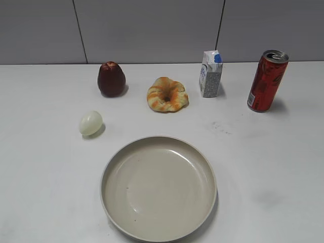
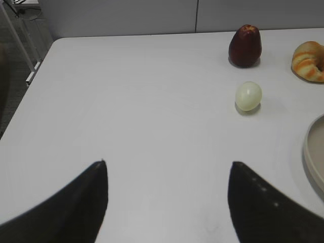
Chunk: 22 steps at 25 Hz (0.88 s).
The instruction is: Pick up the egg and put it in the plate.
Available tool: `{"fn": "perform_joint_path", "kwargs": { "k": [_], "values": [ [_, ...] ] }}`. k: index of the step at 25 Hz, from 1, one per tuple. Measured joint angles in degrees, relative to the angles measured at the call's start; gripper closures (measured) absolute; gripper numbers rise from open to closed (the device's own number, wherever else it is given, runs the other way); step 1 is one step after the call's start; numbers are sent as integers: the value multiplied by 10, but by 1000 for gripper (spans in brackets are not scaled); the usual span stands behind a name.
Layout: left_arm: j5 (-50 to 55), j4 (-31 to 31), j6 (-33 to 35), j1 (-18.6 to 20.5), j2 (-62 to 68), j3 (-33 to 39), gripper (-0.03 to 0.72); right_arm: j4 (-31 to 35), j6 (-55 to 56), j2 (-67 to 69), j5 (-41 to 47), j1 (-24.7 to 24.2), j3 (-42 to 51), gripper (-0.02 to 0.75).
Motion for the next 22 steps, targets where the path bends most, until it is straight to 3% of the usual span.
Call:
{"fn": "perform_joint_path", "kwargs": {
  "k": [14, 22],
  "values": [
    [-2, 3, 0, 0, 12, -1, 144, 0, 0, 0, 0, 0, 0, 183],
    [-126, -22, 24, -4, 209, -20, 148, 0, 0, 0, 0, 0, 0, 183]
  ]
}}
